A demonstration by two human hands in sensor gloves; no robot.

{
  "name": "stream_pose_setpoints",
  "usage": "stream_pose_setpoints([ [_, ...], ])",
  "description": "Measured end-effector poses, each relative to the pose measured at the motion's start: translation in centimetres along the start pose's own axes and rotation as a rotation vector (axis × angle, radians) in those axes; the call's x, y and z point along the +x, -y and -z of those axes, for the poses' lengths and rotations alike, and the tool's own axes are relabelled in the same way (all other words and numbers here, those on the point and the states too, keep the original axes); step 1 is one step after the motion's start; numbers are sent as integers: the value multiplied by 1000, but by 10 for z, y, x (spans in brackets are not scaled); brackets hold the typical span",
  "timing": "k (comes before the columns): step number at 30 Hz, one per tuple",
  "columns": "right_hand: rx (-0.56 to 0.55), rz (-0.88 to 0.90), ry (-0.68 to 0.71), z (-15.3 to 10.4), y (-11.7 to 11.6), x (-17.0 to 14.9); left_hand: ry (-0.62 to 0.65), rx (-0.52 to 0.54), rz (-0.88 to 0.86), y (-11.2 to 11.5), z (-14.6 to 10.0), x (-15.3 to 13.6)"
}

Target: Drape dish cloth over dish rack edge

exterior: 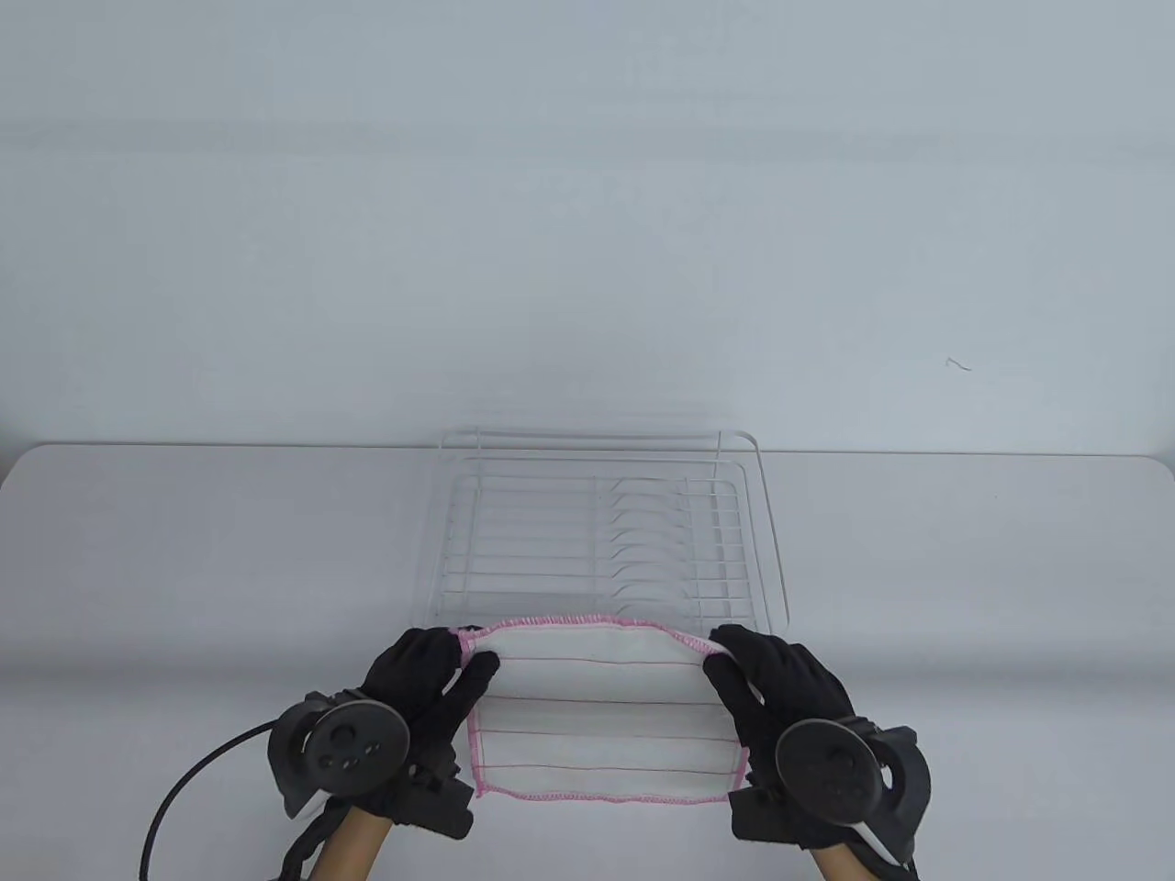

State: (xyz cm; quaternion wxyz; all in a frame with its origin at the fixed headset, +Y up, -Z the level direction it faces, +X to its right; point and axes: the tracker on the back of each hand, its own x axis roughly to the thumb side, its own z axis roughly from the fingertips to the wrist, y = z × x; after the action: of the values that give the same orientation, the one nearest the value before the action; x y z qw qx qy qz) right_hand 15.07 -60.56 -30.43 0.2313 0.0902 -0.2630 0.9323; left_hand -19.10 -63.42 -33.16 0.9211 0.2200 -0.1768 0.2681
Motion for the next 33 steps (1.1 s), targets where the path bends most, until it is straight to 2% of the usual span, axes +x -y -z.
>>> stream_pose_setpoints([
  [2, 83, -5, -64, 24, -14, -4, -154, -105, 92, 9, 22, -3],
  [7, 192, -69, -191, 73, -52, -22, -269, -174, 152, 36, 65, -15],
  [9, 236, -106, -243, 90, -74, -32, -291, -198, 179, 54, 81, -25],
  [15, 348, -224, -294, 119, -125, -51, -324, -275, 244, 95, 106, -56],
  [21, 422, -318, -309, 131, -157, -53, -339, -334, 321, 119, 113, -71],
  [27, 471, -338, -291, 126, -163, -59, -351, -343, 421, 123, 113, -72],
  [30, 418, -254, -256, 122, -144, -53, -325, -266, 413, 106, 110, -68],
  [33, 363, -152, -187, 113, -113, -36, -251, -203, 303, 78, 103, -52],
])
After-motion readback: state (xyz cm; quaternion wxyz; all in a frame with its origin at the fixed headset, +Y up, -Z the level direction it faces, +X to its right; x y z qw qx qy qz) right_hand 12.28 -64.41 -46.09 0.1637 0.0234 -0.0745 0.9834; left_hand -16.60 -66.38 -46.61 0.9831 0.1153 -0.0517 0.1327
